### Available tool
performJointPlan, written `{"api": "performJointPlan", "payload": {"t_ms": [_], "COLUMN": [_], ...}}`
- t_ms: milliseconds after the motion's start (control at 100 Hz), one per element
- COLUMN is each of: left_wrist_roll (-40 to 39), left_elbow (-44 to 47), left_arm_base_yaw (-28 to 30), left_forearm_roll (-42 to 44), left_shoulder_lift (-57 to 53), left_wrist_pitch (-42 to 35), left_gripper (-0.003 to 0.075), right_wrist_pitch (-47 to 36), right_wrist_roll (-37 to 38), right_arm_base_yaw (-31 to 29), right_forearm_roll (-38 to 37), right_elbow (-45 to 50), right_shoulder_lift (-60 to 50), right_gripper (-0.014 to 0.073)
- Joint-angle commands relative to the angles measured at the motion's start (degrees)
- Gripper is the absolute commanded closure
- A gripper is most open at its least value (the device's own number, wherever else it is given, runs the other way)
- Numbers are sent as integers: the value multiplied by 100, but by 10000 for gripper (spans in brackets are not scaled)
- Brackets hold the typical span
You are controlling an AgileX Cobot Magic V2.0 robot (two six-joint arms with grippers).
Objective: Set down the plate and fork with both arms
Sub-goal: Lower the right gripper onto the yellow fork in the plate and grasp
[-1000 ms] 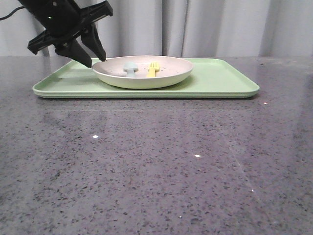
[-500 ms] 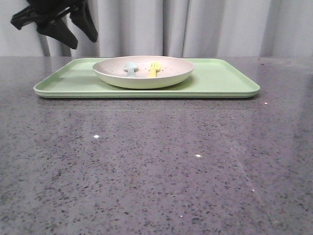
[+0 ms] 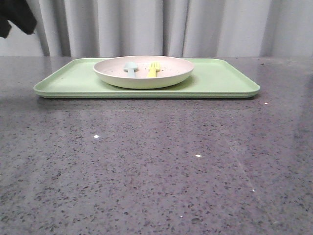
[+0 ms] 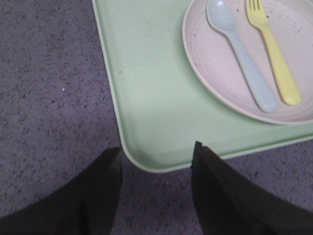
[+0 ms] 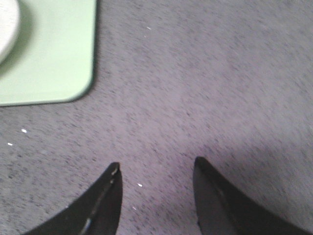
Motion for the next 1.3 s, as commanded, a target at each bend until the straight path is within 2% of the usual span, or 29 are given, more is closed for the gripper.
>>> {"api": "performJointPlan", "payload": {"t_ms": [0, 170, 290, 480, 570, 730, 940, 1130, 1290], "left_wrist_roll": [-44, -44, -44, -66, -66, -66, -66, -66, -66], "left_elbow": [222, 861, 1204, 1560, 1616, 1627, 1627, 1627, 1627], "left_arm_base_yaw": [44, 58, 58, 58, 58, 58, 58, 58, 58], "left_forearm_roll": [4, 4, 4, 4, 4, 13, 13, 13, -75], "left_shoulder_lift": [-646, -1641, -2398, -3335, -3640, -3835, -3835, -3835, -3835], "left_wrist_pitch": [-379, -328, -128, -15, 47, 236, 378, 378, 378], "left_gripper": [387, 387, 387, 387, 387, 387, 387, 387, 387], "right_wrist_pitch": [-276, -156, -149, -149, -147, 64, 835, 1477, 1561], "right_wrist_roll": [-53, -85, -382, -442, -442, -442, -367, -23, 375], "right_arm_base_yaw": [198, 568, 838, 1300, 1485, 1791, 2115, 2218, 2271], "right_forearm_roll": [-39, -44, -44, -44, -44, -39, -39, -39, -39], "right_elbow": [-497, -1232, -1695, -2436, -2851, -3785, -5207, -6416, -7156], "right_shoulder_lift": [297, 1022, 1510, 2305, 2712, 3487, 4582, 5533, 6217], "right_gripper": [254, 251, 249, 164, 157, 157, 157, 157, 158]}}
